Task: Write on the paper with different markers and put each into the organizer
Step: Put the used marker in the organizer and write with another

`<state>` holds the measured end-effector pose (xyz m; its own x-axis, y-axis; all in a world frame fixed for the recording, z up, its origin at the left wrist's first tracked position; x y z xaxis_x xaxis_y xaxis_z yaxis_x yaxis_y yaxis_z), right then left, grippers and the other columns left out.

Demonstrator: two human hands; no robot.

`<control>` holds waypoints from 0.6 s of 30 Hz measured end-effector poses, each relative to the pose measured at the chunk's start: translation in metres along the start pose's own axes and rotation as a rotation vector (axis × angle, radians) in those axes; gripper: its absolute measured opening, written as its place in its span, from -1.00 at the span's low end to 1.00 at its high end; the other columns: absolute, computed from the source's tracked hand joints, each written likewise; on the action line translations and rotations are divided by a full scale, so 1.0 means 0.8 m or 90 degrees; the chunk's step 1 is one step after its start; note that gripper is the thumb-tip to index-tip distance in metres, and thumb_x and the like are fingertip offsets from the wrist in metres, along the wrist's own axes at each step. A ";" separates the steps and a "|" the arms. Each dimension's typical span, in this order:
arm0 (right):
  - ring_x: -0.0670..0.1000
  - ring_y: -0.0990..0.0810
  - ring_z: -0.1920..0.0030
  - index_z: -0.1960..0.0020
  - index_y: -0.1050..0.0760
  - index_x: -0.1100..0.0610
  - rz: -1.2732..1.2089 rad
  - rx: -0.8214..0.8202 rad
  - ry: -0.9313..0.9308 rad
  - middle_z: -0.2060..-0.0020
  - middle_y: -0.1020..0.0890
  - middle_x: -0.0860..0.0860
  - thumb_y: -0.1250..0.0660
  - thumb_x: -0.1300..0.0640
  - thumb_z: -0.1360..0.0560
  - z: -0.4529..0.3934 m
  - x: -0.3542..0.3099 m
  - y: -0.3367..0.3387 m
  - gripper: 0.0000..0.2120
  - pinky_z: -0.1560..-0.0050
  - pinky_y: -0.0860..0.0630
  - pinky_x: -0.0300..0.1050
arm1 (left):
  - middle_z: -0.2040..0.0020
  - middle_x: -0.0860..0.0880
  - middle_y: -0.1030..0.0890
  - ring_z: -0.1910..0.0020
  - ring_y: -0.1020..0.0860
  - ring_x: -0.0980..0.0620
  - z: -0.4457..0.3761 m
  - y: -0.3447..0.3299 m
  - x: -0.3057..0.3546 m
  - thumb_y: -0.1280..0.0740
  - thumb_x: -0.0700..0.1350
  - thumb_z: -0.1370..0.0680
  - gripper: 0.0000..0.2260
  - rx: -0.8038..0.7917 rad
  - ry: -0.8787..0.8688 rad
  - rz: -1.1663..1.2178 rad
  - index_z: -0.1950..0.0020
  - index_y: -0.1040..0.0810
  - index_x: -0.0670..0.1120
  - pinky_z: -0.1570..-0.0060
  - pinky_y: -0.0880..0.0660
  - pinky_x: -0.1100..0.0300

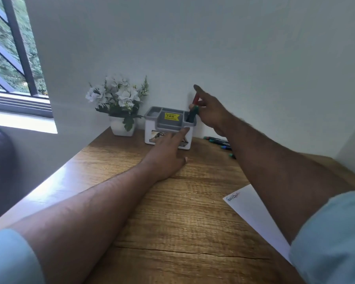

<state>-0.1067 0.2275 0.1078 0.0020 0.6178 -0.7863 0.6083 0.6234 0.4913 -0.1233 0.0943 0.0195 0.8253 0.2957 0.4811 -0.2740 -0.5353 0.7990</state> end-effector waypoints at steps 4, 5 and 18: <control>-0.01 -0.44 -0.19 -0.49 -0.26 0.07 0.035 0.027 0.016 -0.29 -0.45 0.10 -0.19 0.28 -0.60 0.007 0.006 0.014 -0.53 -0.18 -0.35 -0.22 | -0.45 -0.07 -0.27 -0.46 -0.20 -0.08 0.001 0.000 0.002 -0.38 0.00 -0.50 -0.23 -0.009 -0.001 -0.017 -0.56 0.05 0.14 -0.44 -0.21 -0.04; 0.00 -0.46 -0.24 -0.44 -0.34 0.11 0.063 0.050 0.019 -0.31 -0.47 0.10 -0.22 0.27 -0.58 0.011 0.014 0.025 -0.57 -0.22 -0.36 -0.19 | -0.45 -0.07 -0.27 -0.46 -0.20 -0.08 0.001 -0.001 0.003 -0.37 0.01 -0.51 -0.23 -0.015 -0.002 -0.025 -0.56 0.06 0.14 -0.44 -0.21 -0.05; 0.13 -0.52 -0.17 -0.24 -0.51 0.12 0.630 -0.169 -0.060 -0.21 -0.56 0.13 -0.25 0.13 -0.54 0.043 0.120 0.025 -0.71 -0.15 -0.45 0.02 | -0.25 0.00 -0.47 -0.25 -0.40 -0.01 0.008 0.002 0.040 -0.22 -0.06 -0.57 -0.60 0.018 -0.125 -0.178 -0.42 -0.38 0.03 -0.25 -0.42 -0.03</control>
<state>-0.0668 0.2828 0.0296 0.4764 0.8792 -0.0051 0.1059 -0.0516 0.9930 -0.0943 0.0977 0.0342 0.9466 0.2773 0.1646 -0.0126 -0.4782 0.8781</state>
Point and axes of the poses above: each hand's wrist, its own z-axis away from the middle knuckle, its own y-axis out of the back of the hand, x = y × z, the point moved 9 cm from there along -z, towards the middle knuckle
